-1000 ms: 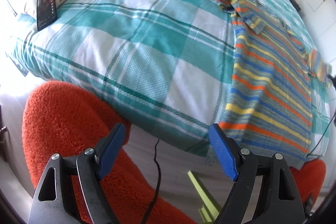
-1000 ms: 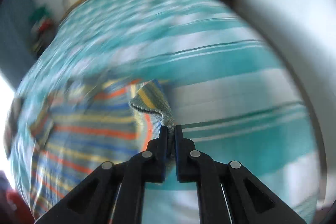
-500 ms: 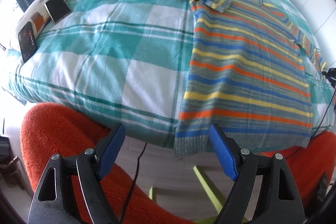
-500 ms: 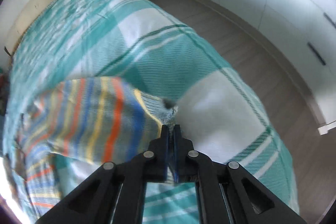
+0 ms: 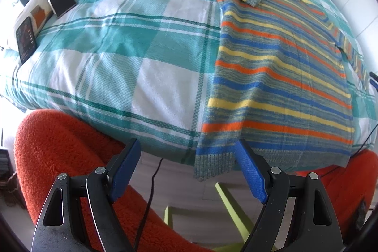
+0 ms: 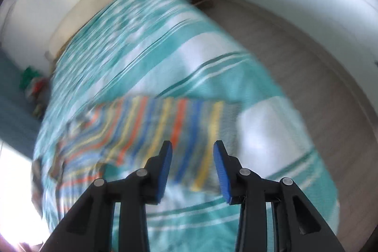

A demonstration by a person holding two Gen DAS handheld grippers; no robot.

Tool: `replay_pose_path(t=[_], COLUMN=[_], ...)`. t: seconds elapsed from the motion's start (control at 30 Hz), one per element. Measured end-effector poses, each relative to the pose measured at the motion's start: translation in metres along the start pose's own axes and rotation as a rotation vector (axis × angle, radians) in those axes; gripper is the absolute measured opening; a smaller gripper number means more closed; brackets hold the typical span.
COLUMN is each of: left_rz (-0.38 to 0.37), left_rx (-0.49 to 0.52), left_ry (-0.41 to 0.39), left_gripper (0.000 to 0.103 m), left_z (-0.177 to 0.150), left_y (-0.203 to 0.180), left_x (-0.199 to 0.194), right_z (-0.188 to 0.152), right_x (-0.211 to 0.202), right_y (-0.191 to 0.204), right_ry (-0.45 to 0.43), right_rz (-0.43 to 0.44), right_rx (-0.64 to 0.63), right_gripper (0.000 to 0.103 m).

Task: Fold small clothes

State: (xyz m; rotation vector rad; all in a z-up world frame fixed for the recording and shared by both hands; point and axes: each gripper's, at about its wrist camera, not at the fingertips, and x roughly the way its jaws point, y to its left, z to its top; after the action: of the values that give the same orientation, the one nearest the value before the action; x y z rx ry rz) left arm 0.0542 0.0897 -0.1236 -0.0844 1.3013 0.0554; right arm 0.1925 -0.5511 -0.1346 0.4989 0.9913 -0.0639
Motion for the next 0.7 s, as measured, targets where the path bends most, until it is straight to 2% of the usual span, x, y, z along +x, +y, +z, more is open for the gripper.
replay_pose_path(t=[0.07, 0.1, 0.13, 0.17, 0.2, 0.23, 0.27, 0.3, 0.37, 0.43, 0.5, 0.57, 0.6, 0.7], left_rz=[0.007, 0.015, 0.027, 0.041, 0.049, 0.049, 0.04, 0.017, -0.059, -0.133, -0.163, -0.143, -0.122, -0.083], left_rx=[0.034, 0.058, 0.08, 0.099, 0.111, 0.117, 0.117, 0.113, 0.134, 0.224, 0.368, 0.511, 0.561, 0.677], left_ry=[-0.017, -0.037, -0.066, -0.104, -0.143, -0.181, -0.222, -0.271, -0.352, -0.444, -0.51, -0.473, -0.436, -0.273], left_gripper=[0.083, 0.083, 0.083, 0.083, 0.084, 0.085, 0.089, 0.091, 0.091, 0.091, 0.091, 0.088, 0.083, 0.075], left_z=[0.007, 0.012, 0.019, 0.029, 0.039, 0.051, 0.064, 0.081, 0.111, 0.136, 0.158, 0.181, 0.191, 0.209], left_y=[-0.003, -0.003, -0.001, 0.002, 0.005, 0.008, 0.009, 0.009, -0.004, -0.029, -0.065, -0.102, -0.117, -0.145], left_x=[-0.007, -0.014, -0.023, -0.035, -0.046, -0.056, -0.066, -0.075, -0.086, -0.086, -0.072, -0.039, -0.018, 0.048], right_z=[-0.011, -0.016, -0.019, -0.022, -0.026, -0.031, -0.038, -0.045, -0.067, -0.092, -0.114, -0.138, -0.148, -0.175], right_x=[0.022, 0.028, 0.025, 0.014, 0.003, -0.008, -0.022, -0.033, -0.054, -0.07, -0.08, -0.093, -0.098, -0.112], right_y=[0.001, -0.003, -0.008, -0.011, -0.01, -0.007, 0.0, 0.008, 0.031, 0.055, 0.071, 0.083, 0.089, 0.093], right_ry=[0.078, 0.095, 0.066, 0.024, -0.011, -0.043, -0.078, -0.098, -0.124, -0.131, -0.132, -0.126, -0.127, -0.131], right_rz=[-0.103, -0.155, -0.175, -0.237, -0.306, -0.327, -0.317, -0.298, -0.255, -0.218, -0.183, -0.163, -0.166, -0.177], right_rx=[-0.03, -0.029, -0.015, 0.012, 0.026, 0.028, 0.015, -0.005, -0.06, -0.116, -0.14, -0.156, -0.164, -0.176], right_gripper=[0.041, 0.031, 0.025, 0.02, 0.022, 0.023, 0.03, 0.041, 0.052, 0.052, 0.052, 0.052, 0.052, 0.052])
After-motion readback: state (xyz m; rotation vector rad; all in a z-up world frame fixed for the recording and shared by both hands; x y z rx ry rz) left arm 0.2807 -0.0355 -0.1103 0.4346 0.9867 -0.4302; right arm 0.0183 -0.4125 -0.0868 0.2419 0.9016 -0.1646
